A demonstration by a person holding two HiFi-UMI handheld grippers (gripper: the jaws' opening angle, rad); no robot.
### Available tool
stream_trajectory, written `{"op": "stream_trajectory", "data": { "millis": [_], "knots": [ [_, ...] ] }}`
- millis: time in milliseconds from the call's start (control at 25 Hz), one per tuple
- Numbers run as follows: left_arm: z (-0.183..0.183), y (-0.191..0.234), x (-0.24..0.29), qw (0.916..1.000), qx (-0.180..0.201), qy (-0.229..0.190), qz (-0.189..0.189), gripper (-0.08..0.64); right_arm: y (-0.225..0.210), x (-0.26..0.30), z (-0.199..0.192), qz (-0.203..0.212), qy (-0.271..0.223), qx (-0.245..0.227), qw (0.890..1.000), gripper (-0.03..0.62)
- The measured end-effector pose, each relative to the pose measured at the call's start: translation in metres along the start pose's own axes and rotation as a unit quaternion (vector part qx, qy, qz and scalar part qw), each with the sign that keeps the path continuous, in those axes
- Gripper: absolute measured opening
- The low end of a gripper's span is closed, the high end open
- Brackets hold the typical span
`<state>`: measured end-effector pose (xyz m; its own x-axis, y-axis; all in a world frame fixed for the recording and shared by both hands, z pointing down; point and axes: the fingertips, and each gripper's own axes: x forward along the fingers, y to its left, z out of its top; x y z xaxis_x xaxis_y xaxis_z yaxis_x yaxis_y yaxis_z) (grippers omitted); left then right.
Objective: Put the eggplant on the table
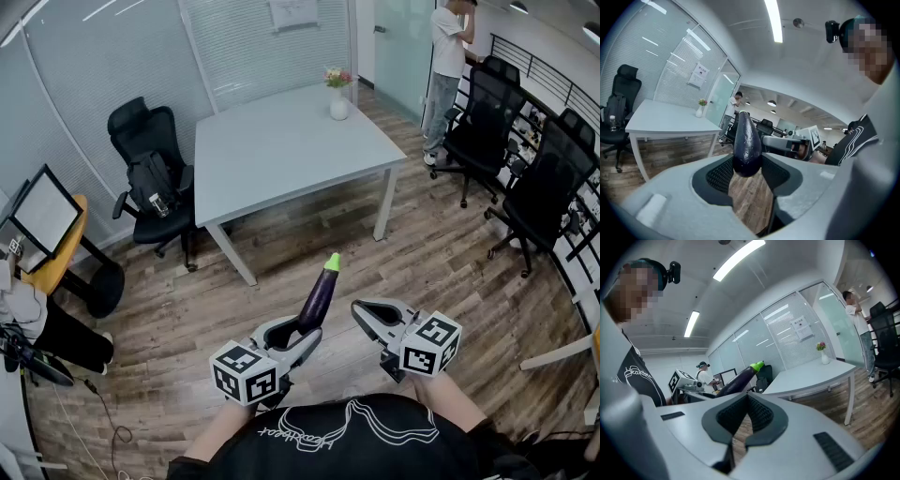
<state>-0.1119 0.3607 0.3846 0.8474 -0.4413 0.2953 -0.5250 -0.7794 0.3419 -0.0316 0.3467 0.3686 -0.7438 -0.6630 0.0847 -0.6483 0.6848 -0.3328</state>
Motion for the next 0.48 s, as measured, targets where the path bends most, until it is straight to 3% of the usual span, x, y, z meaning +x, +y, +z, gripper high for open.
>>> {"op": "stream_trajectory", "data": {
  "millis": [480],
  "knots": [
    [0.009,0.001,0.048,1.0000,-0.006,-0.001,-0.002,0.192,-0.044,-0.015,0.005,-0.004,-0.003,0.016,1.000,0.009]
  ]
}}
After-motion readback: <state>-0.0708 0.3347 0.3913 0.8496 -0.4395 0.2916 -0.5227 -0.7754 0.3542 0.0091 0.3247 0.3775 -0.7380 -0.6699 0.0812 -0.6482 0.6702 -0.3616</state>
